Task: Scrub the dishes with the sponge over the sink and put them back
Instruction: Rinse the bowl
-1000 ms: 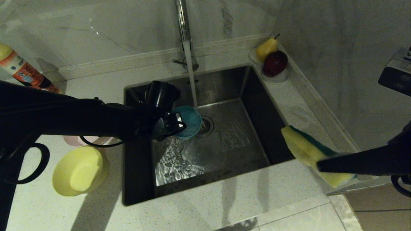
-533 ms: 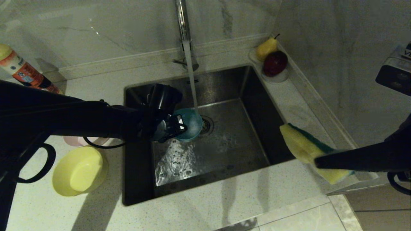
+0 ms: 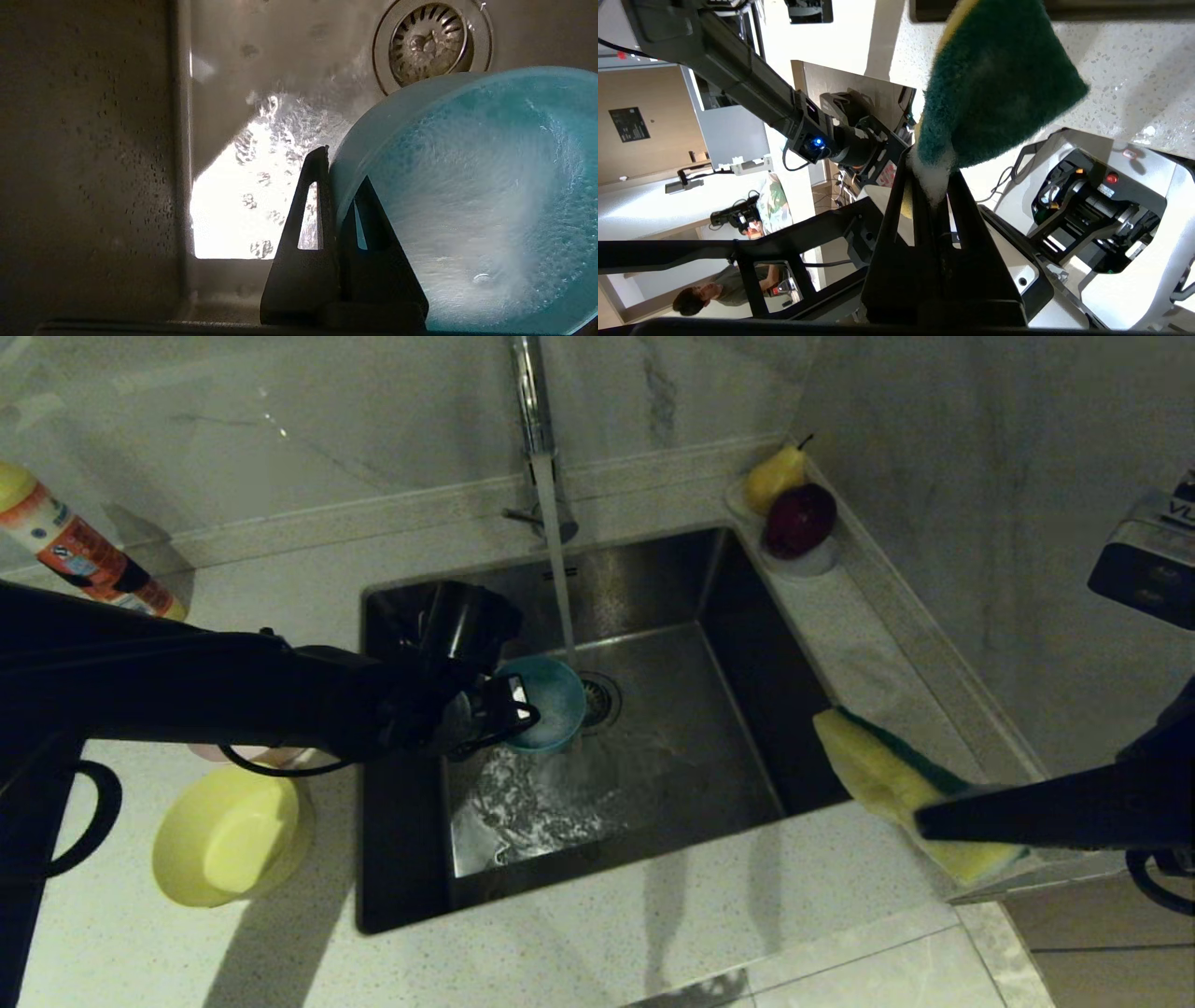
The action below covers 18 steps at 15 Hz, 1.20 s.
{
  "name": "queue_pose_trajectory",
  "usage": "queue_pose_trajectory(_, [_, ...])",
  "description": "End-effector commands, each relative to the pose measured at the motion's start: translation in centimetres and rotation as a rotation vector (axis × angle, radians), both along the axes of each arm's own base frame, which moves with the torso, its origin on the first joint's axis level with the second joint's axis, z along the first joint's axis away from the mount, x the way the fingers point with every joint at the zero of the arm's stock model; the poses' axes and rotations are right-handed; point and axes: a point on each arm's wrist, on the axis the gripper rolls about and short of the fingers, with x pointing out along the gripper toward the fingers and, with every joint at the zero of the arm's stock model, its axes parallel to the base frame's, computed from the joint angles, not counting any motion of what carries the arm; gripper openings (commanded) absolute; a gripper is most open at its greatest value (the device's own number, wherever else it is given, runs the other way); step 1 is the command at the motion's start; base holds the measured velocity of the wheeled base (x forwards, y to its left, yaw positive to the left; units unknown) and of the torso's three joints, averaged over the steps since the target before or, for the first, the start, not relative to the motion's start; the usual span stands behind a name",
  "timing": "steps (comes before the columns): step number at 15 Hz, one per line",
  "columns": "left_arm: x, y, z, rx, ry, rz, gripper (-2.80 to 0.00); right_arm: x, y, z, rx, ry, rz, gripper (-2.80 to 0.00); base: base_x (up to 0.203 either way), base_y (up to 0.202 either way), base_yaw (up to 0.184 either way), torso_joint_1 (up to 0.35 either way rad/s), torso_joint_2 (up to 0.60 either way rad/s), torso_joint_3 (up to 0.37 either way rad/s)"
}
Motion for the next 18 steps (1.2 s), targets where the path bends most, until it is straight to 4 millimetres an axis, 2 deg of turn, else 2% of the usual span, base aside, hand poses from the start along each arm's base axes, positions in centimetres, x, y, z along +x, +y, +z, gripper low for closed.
queue_pose_trajectory(1, [-0.8, 0.4, 1.7, -0.024, -0.049, 0.016, -2.80, -0.1, 0.0, -0.2, -0.001, 0.009, 0.003, -2.80, 0.000, 0.000, 0.000, 0.000, 0.00, 0.000])
queue_pose_trajectory(5, [-2.4, 1.6, 5.3, -0.040, -0.227, 0.056, -2.80, 0.0, 0.0, -0.1, 0.010, 0.001, 0.008, -2.80, 0.000, 0.000, 0.000, 0.000, 0.00, 0.000])
queue_pose_trajectory(7, [-3.1, 2.2, 6.4, -0.021, -0.320, 0.059, -2.80, -0.1, 0.0, 0.0, 0.013, -0.003, 0.008, -2.80, 0.000, 0.000, 0.000, 0.000, 0.00, 0.000])
queue_pose_trajectory(18, [-6.6, 4.0, 8.6, 0.198, -0.831, 0.048, -2.80, 0.6, 0.5, -0.5, -0.001, 0.018, 0.010, -2.80, 0.000, 0.000, 0.000, 0.000, 0.00, 0.000])
